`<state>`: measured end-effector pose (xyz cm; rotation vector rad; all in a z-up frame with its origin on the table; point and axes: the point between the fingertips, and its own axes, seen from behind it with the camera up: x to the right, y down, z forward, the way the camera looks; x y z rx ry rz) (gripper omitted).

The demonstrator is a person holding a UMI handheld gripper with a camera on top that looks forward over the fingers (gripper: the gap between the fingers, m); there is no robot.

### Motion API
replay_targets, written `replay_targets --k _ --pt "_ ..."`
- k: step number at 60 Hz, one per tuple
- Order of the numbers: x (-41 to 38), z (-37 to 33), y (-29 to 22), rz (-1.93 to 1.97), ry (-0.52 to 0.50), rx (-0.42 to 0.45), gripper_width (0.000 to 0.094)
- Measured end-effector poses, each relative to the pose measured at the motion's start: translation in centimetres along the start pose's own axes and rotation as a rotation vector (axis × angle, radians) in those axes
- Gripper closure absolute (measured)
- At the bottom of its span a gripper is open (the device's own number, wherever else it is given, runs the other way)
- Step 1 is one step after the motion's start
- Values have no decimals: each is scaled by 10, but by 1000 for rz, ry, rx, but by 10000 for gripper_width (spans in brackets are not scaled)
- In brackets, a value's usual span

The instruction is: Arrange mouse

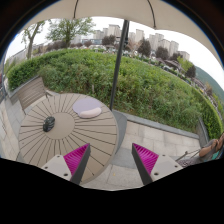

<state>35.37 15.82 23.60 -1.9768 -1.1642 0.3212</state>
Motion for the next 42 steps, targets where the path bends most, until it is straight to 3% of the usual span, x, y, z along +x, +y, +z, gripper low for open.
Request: replay_targets --k 42 --pt "-270 2 -17 -127 -266 -5 83"
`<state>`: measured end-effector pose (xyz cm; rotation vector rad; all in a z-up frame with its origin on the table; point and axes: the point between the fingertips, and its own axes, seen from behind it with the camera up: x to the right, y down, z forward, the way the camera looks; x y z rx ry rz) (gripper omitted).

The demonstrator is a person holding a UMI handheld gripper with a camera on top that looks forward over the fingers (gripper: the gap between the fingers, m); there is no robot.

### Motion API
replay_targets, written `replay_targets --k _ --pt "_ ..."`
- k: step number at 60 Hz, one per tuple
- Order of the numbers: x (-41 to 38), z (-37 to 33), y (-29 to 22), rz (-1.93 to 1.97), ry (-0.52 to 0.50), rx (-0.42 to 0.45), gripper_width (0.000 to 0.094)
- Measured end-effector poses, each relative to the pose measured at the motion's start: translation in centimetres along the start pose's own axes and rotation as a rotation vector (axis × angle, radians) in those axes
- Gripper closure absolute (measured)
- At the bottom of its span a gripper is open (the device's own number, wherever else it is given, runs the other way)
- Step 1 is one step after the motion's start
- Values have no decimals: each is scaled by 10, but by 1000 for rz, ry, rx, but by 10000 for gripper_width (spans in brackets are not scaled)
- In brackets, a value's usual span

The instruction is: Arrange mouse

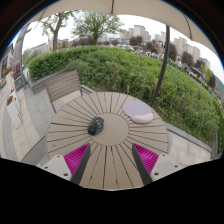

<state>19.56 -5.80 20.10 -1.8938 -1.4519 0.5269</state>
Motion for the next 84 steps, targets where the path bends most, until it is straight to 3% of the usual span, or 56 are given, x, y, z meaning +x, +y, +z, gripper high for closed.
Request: replay_targets --k 23,56,84 --pt "-91 87 -13 46 0 80 79" --pt "-104 276 1 116 11 -11 77" --pt "-103 337 -22 95 -13 -37 77"
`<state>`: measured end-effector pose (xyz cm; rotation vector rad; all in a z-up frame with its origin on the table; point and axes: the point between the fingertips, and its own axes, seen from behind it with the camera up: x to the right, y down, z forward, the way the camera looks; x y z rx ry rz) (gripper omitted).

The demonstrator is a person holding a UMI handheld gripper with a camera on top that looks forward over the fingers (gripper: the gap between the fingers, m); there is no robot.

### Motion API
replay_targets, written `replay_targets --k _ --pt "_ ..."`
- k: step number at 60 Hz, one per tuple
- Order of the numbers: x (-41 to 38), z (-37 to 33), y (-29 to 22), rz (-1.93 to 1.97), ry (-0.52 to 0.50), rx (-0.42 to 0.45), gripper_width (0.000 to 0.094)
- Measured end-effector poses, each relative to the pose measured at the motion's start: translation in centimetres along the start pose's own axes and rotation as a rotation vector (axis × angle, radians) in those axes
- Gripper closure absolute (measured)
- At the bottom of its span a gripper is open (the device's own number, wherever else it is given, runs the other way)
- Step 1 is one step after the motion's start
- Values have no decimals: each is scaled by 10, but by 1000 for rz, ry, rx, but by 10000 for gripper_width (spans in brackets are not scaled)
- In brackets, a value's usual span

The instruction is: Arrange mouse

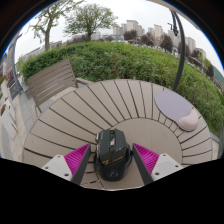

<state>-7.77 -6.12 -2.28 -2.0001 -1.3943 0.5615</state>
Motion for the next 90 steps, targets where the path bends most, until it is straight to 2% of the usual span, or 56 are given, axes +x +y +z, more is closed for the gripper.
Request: replay_targets --k 9,13,21,27,38,49,58,64,78,87,90 --pt "3 5 -4 -6 4 -15 139" --pt "5 7 -7 -9 7 -19 247" --pt "6 9 -9 -69 12 -42 407" --pt "5 9 -8 -97 1 -53 444" --pt "8 -14 -21 -83 -33 -69 444" --pt "52 -61 -102 -69 -50 12 443" --pt "131 -55 -186 -85 10 109 444" --pt "195 -20 -211 -101 87 123 444" --pt "286 93 -160 -69 145 -16 438" --pt "288 118 -123 -19 104 -84 283" --pt "296 108 -123 -9 133 -80 130"
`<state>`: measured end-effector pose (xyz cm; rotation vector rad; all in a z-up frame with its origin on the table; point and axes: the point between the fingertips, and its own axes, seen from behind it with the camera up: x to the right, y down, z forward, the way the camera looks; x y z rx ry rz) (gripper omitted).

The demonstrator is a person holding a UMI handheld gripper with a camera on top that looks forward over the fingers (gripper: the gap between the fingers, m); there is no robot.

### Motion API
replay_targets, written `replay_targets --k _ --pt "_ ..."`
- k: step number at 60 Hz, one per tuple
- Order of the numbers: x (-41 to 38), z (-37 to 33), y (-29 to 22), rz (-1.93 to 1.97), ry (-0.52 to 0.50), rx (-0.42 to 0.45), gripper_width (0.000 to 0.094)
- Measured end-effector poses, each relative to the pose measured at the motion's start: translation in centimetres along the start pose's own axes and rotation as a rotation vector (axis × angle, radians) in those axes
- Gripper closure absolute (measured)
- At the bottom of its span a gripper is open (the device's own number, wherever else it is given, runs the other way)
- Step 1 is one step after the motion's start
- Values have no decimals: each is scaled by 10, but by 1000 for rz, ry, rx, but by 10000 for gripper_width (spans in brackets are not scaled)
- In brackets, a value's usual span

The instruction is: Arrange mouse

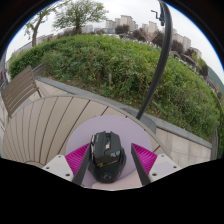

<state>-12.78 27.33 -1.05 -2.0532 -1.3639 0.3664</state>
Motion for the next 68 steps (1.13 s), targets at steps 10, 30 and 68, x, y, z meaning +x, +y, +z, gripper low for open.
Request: replay_targets --k 10,30,68 --pt "8 -74 -21 -4 32 71 87" --pt "-23 -304 37 43 -58 52 83" --pt "-33 -397 115 52 -9 85 84"
